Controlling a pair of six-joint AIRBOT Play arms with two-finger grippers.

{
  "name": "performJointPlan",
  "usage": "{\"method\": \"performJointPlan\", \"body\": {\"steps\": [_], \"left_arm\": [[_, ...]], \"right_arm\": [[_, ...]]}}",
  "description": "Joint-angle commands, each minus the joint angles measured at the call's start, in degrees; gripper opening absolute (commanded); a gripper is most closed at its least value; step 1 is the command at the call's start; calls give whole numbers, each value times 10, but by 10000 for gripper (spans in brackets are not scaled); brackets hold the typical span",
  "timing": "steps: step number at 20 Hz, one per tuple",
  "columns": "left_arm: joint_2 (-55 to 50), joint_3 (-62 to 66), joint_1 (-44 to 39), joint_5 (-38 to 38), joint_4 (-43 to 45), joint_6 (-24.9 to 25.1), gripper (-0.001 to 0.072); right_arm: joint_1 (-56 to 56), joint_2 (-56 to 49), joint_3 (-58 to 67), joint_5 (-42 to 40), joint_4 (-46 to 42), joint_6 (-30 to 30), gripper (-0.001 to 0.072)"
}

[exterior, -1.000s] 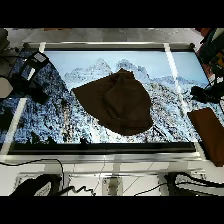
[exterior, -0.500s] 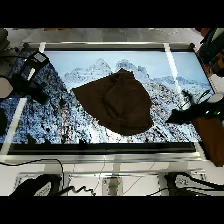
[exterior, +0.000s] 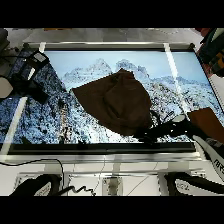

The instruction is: Fold the clothes and pants, and hang the long-sleeved shirts on hangers.

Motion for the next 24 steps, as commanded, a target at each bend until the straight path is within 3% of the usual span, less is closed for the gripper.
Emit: {"method": "performJointPlan", "body": {"steps": [1, 4, 8, 10, 12, 17, 21, 24], "left_arm": [[0, 0, 0, 0, -14, 0, 7], [0, 0, 0, 0, -14, 0, 7], [0, -1, 0, 0, -26, 0, 7], [0, -1, 0, 0, -47, 0, 6], [0, -1, 0, 0, -69, 0, 7], [0, -1, 0, 0, -75, 0, 7], [0, -1, 0, 0, -75, 0, 6], [0, -1, 0, 0, -75, -24, 7]], "right_arm": [[76, 0, -12, -150, 16, 128, 545], [75, 0, -12, -189, 18, 160, 540], [75, 0, -12, -240, 38, 160, 306], [75, 0, -12, -265, 48, 159, 280], [75, 0, -12, -272, 48, 154, 11], [72, 32, 28, -247, -32, 154, 9], [40, 112, 100, -151, -194, 154, 10], [11, 177, 132, -84, -255, 154, 10]]}}
